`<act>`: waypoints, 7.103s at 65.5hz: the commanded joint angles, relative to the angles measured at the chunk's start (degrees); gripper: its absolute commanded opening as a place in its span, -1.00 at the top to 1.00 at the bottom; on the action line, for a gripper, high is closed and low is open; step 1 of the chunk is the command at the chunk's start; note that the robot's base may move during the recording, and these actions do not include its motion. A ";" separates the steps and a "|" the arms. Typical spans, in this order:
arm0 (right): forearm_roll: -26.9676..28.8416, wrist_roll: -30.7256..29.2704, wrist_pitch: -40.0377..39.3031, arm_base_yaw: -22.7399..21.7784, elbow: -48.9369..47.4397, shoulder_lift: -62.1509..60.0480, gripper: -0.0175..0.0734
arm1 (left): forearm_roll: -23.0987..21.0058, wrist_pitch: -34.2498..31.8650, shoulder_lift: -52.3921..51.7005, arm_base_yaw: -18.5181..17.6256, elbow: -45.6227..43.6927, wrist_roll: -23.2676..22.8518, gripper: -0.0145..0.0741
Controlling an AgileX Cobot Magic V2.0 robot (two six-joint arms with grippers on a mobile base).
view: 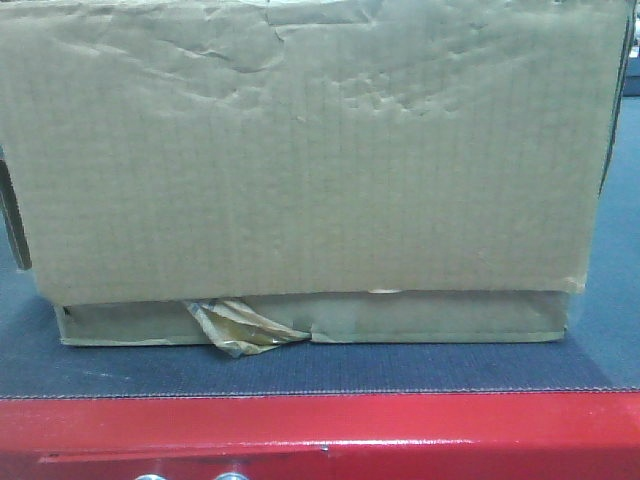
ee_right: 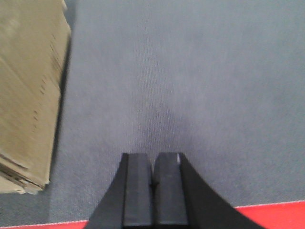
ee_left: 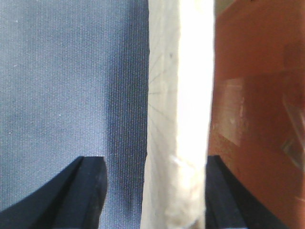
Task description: Stack two boxes on right shelf middle
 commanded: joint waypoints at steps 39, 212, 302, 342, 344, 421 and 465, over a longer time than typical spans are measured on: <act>-8.09 11.95 13.37 6.77 -33.37 32.56 0.97 | 0.88 -0.08 -0.24 -0.21 -5.37 -1.75 -0.02; -21.80 19.42 16.69 28.08 -75.79 59.02 0.97 | 18.20 -1.98 -2.63 -2.62 -21.18 -7.43 0.92; -26.49 23.81 6.39 27.38 -79.20 58.56 0.97 | 24.00 -16.97 -1.99 -2.41 -25.19 -5.72 0.92; -26.49 23.81 6.19 27.38 -79.20 58.30 0.97 | 24.00 -18.86 -1.99 -2.41 -25.19 -5.68 0.92; -26.49 23.81 6.19 27.38 -79.20 58.30 0.97 | 24.00 -18.86 -1.99 -2.41 -25.19 -5.68 0.92; -26.49 23.81 6.07 27.38 -79.20 58.99 0.97 | 24.00 -18.86 -1.99 -2.41 -25.19 -5.68 0.92; -26.49 23.81 6.07 27.38 -79.20 58.99 0.97 | 24.00 -18.86 -1.99 -2.41 -25.19 -5.68 0.92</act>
